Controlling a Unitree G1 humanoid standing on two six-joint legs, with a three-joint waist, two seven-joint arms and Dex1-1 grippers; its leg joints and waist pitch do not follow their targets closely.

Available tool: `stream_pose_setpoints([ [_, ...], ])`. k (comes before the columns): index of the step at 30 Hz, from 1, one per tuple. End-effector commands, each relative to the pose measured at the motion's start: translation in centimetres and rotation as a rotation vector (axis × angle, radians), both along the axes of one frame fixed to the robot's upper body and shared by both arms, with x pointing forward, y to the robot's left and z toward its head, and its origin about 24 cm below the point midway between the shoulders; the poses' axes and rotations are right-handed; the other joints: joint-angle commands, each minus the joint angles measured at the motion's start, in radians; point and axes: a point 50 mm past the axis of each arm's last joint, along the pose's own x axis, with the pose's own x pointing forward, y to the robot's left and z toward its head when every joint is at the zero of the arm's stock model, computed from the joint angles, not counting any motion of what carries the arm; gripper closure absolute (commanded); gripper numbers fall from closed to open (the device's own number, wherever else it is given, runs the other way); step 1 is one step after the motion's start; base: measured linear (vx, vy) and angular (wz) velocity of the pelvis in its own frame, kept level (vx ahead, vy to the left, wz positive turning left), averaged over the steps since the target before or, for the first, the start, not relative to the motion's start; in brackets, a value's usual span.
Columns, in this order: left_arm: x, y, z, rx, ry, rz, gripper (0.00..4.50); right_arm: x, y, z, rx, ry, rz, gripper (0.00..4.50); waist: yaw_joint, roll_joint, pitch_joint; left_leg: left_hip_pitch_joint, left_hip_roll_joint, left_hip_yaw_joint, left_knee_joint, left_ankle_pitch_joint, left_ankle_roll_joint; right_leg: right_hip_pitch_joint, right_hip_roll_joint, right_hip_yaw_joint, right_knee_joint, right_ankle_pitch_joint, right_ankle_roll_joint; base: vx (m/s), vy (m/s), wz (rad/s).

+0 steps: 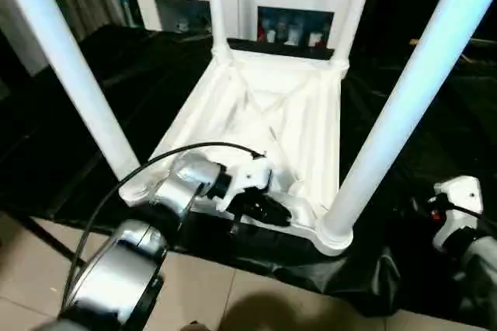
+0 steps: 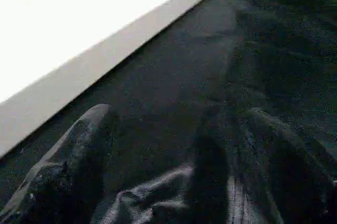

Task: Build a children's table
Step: Rotate leg to tighten

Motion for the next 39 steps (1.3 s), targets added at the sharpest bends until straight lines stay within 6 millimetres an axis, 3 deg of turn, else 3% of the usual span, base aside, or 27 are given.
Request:
stream_pose_setpoints([
  [1, 0.3, 0.4, 1.2, -0.055, -0.022, 0.036, 3.42, 0.0, -0.1, 1.0, 0.001, -0.055, -0.040, 0.42, -0.007, -0.023, -0.063, 0.003, 0.011, 0.008, -0.059, -0.191, 0.117, 0.049, -0.035, 0.019, -0.056, -0.169, -0.226, 0.000, 0.000, 0.00],
  [2, 0.2, 0.9, 1.7, -0.114, -0.026, 0.087, 3.18, -0.4, 0.7, 1.1, 0.015, -0.078, -0.058, 0.42, -0.005, -0.022, -0.063, 0.004, 0.012, 0.008, -0.058, -0.192, 0.115, 0.050, -0.035, 0.020, -0.054, -0.156, -0.227, 0.000, 0.000, 0.00],
  [3, 0.0, 1.4, 1.9, -0.163, -0.025, 0.170, 3.10, -0.7, 1.2, 1.3, 0.032, -0.102, -0.077, 0.42, -0.006, -0.008, -0.061, 0.003, 0.011, 0.008, -0.059, -0.194, 0.115, 0.047, -0.033, 0.020, -0.054, -0.145, -0.228, 0.000, 0.000, 0.00],
  [4, 0.0, 1.7, 2.0, -0.193, -0.023, 0.229, 3.10, -0.9, 1.6, 1.4, 0.044, -0.118, -0.092, 0.42, -0.007, -0.009, -0.062, 0.002, 0.016, 0.008, -0.059, -0.200, 0.111, 0.049, -0.034, 0.021, -0.050, -0.129, -0.230, 0.000, 0.000, 0.00],
  [5, -0.4, 2.3, 2.0, -0.247, -0.023, 0.323, 2.97, -1.3, 2.2, 1.8, 0.069, -0.158, -0.122, 0.42, -0.012, -0.002, -0.060, 0.002, 0.013, 0.008, -0.060, -0.217, 0.108, 0.047, -0.030, 0.019, -0.052, -0.133, -0.227, 0.000, 0.000, 0.00],
  [6, -0.7, 2.7, 2.0, -0.277, -0.022, 0.395, 2.97, -1.6, 2.6, 2.0, 0.086, -0.185, -0.142, 0.42, -0.018, -0.008, -0.059, 0.002, 0.012, 0.009, -0.063, -0.238, 0.101, 0.045, -0.027, 0.019, -0.057, -0.147, -0.218, 0.000, 0.000, 0.00],
  [7, -1.0, 3.3, 1.9, -0.312, -0.038, 0.494, 2.85, -2.0, 3.1, 2.4, 0.104, -0.218, -0.166, 0.42, -0.023, -0.002, -0.060, 0.003, 0.015, 0.008, -0.065, -0.248, 0.091, 0.047, -0.026, 0.019, -0.053, -0.148, -0.218, 0.000, 0.000, 0.00],
  [8, -1.7, 4.3, 1.7, -0.370, -0.074, 0.647, 2.85, -2.8, 3.9, 2.7, 0.122, -0.257, -0.186, 0.42, -0.029, -0.002, -0.058, 0.002, 0.017, 0.009, -0.066, -0.269, 0.086, 0.046, -0.027, 0.020, -0.060, -0.167, -0.206, 0.000, 0.000, 0.00],
  [10, -2.2, 4.9, 1.7, -0.409, -0.088, 0.743, 2.63, -3.3, 4.4, 2.8, 0.131, -0.265, -0.188, 0.25, -0.037, -0.002, -0.054, 0.000, 0.013, 0.008, -0.069, -0.299, 0.077, 0.046, -0.024, 0.018, -0.068, -0.223, -0.174, 0.000, 0.000, 0.00],
  [11, -2.5, 5.2, 1.7, -0.428, -0.094, 0.795, 2.60, -3.6, 4.6, 2.7, 0.139, -0.266, -0.184, 0.14, -0.040, -0.005, -0.055, 0.001, 0.013, 0.006, -0.072, -0.309, 0.069, 0.045, -0.023, 0.019, -0.070, -0.259, -0.154, 0.000, 0.000, 0.00],
  [12, -3.5, 6.0, 1.3, -0.456, -0.118, 0.894, 2.55, -4.3, 5.1, 2.4, 0.156, -0.261, -0.173, 0.07, -0.047, -0.024, -0.050, 0.001, 0.011, 0.010, -0.073, -0.329, 0.066, 0.038, -0.018, 0.020, -0.080, -0.305, -0.130, 0.000, 0.000, 0.00],
  [13, -3.6, 6.1, 1.2, -0.457, -0.121, 0.905, 2.42, -4.3, 5.1, 2.4, 0.156, -0.261, -0.172, 0.04, -0.045, -0.017, -0.051, -0.002, 0.013, 0.004, -0.074, -0.325, 0.062, 0.044, -0.023, 0.020, -0.074, -0.305, -0.127, 0.000, 0.000, 0.00],
  [15, -5.8, 7.9, 0.5, -0.496, -0.166, 1.188, 2.22, -5.6, 6.1, 2.3, 0.124, -0.256, -0.113, 0.00, -0.055, -0.043, -0.044, -0.007, 0.016, 0.007, -0.077, -0.350, 0.067, 0.038, -0.021, 0.020, -0.084, -0.375, -0.086, 0.000, 0.000, 0.00],
  [16, -5.8, 7.9, 0.5, -0.496, -0.166, 1.188, 2.22, -5.6, 6.1, 2.3, 0.124, -0.256, -0.113, 0.00, -0.054, -0.037, -0.043, -0.009, 0.016, 0.005, -0.078, -0.354, 0.063, 0.040, -0.024, 0.022, -0.085, -0.390, -0.076, 0.000, 0.000, 0.00],
  [18, -7.2, 8.5, -0.2, -0.493, -0.165, 1.300, 1.98, -5.9, 6.5, 2.4, 0.089, -0.245, -0.070, 0.00, -0.061, -0.057, -0.042, -0.003, 0.012, 0.005, -0.078, -0.382, 0.052, 0.029, -0.018, 0.024, -0.094, -0.456, -0.032, 0.000, 0.000, 0.00],
  [20, -7.5, 8.7, -0.3, -0.477, -0.179, 1.329, 1.80, -6.0, 6.7, 2.4, 0.085, -0.245, -0.063, 0.00, -0.062, -0.049, -0.040, 0.001, 0.015, 0.002, -0.081, -0.395, 0.043, 0.023, -0.015, 0.027, -0.097, -0.437, -0.017, 0.000, 0.000, 0.00],
  [21, -8.0, 9.0, -0.9, -0.463, -0.181, 1.390, 1.74, -5.9, 6.7, 2.5, 0.081, -0.245, -0.058, 0.00, -0.068, -0.067, -0.040, 0.003, 0.015, 0.004, -0.079, -0.413, 0.041, 0.020, -0.010, 0.027, -0.098, -0.424, -0.012, 0.000, 0.000, 0.00],
  [24, -9.0, 9.6, -2.7, -0.414, -0.145, 1.525, 1.43, -5.6, 7.1, 2.2, 0.079, -0.243, -0.043, 0.00, -0.070, -0.070, -0.041, 0.002, 0.014, 0.000, -0.081, -0.424, 0.035, 0.023, -0.011, 0.026, -0.095, -0.408, -0.003, 0.000, 0.000, 0.00],
  [26, -9.3, 9.0, -2.9, -0.387, -0.159, 1.511, 1.39, -5.3, 6.8, 2.0, 0.062, -0.223, -0.058, 0.00, -0.072, -0.083, -0.043, 0.003, 0.014, 0.001, -0.078, -0.426, 0.038, 0.021, -0.010, 0.029, -0.095, -0.403, 0.004, 0.000, 0.000, 0.00],
  [29, -9.7, 8.9, -2.8, -0.370, -0.186, 1.506, 1.02, -5.0, 6.2, 1.6, 0.041, -0.192, -0.109, 0.00, -0.071, -0.084, -0.045, 0.001, 0.015, -0.003, -0.080, -0.419, 0.033, 0.023, -0.011, 0.029, -0.090, -0.360, 0.001, 0.000, 0.000, 0.00],
  [32, -10.2, 9.1, -2.6, -0.345, -0.230, 1.492, 1.02, -5.4, 5.7, 1.1, 0.036, -0.166, -0.155, 0.00, -0.075, -0.085, -0.047, 0.000, 0.014, -0.002, -0.078, -0.416, 0.030, 0.025, -0.010, 0.030, -0.086, -0.320, 0.000, 0.000, 0.000, 0.00],
  [33, -10.3, 9.1, -2.5, -0.356, -0.228, 1.486, 1.02, -5.6, 5.6, 1.1, 0.035, -0.167, -0.168, 0.00, -0.075, -0.077, -0.044, 0.000, 0.014, -0.002, -0.079, -0.421, 0.028, 0.023, -0.010, 0.030, -0.085, -0.317, -0.001, 0.000, 0.000, 0.00],
  [34, -10.3, 8.9, -2.4, -0.364, -0.226, 1.473, 1.02, -5.6, 5.7, 1.1, 0.033, -0.167, -0.164, 0.00, -0.079, -0.079, -0.040, 0.000, 0.013, -0.001, -0.079, -0.433, 0.027, 0.022, -0.008, 0.031, -0.088, -0.316, -0.001, 0.000, 0.000, 0.00],
  [35, -10.4, 8.8, -2.4, -0.366, -0.224, 1.462, 1.02, -5.7, 5.8, 1.0, 0.030, -0.148, -0.156, 0.00, -0.078, -0.077, -0.041, -0.005, 0.007, 0.004, -0.075, -0.433, 0.046, 0.025, -0.018, 0.036, -0.091, -0.337, 0.000, 0.000, 0.000, 0.00],
  [37, -10.4, 8.5, -2.5, -0.369, -0.212, 1.456, 1.02, -5.9, 5.9, 0.9, 0.038, -0.143, -0.144, 0.00, -0.074, -0.078, -0.040, -0.015, -0.003, 0.013, -0.060, -0.394, 0.122, 0.025, -0.051, 0.053, -0.107, -0.422, 0.005, 0.000, 0.000, 0.00],
  [38, -10.2, 8.4, -2.5, -0.371, -0.208, 1.451, 1.02, -5.8, 5.9, 1.0, 0.040, -0.146, -0.134, 0.00, -0.067, -0.080, -0.038, -0.026, -0.006, 0.008, -0.039, -0.341, 0.178, 0.033, -0.093, 0.078, -0.124, -0.494, 0.014, 0.000, 0.000, 0.00],
  [39, -10.2, 8.4, -2.5, -0.370, -0.210, 1.449, 1.02, -5.8, 6.0, 1.0, 0.040, -0.145, -0.129, 0.00, -0.070, -0.071, -0.041, 0.012, 0.001, 0.028, -0.005, -0.343, 0.159, -0.003, -0.084, 0.128, -0.137, -0.553, 0.014, 0.000, 0.000, 0.00],
])
